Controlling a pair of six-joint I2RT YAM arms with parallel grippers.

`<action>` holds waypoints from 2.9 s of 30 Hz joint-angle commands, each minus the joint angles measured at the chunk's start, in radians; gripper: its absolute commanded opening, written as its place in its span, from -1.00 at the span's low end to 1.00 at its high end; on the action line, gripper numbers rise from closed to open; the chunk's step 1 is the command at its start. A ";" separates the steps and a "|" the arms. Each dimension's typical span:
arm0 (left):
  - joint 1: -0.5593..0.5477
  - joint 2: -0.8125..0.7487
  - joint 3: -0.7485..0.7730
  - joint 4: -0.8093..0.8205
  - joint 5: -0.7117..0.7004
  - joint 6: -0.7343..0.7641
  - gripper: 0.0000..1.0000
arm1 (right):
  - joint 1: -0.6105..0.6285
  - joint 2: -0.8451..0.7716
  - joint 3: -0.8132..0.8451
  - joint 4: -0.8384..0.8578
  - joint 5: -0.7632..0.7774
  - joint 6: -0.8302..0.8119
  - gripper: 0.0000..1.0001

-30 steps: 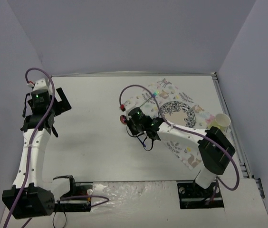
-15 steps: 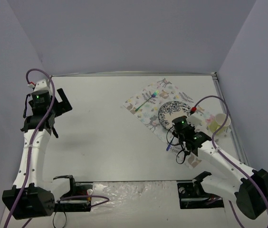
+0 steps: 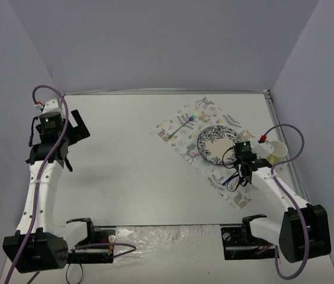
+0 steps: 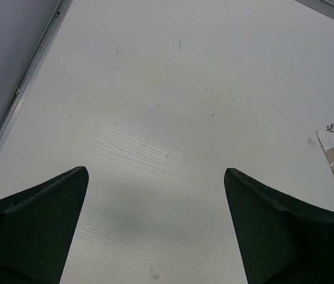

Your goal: Set the dinner table for one person

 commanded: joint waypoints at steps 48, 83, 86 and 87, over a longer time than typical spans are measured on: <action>0.008 -0.027 0.017 0.056 0.008 -0.006 0.94 | -0.137 0.295 0.111 0.032 -0.055 -0.202 -1.00; -0.052 -0.106 0.045 -0.035 0.079 -0.013 0.94 | -0.114 -0.571 0.409 -0.190 -0.099 -0.555 0.93; -0.065 -0.152 0.054 -0.099 0.093 -0.007 0.94 | -0.113 -0.653 0.434 -0.206 -0.103 -0.617 1.00; -0.067 -0.164 0.061 -0.117 0.097 -0.001 0.94 | -0.113 -0.689 0.438 -0.209 -0.106 -0.644 1.00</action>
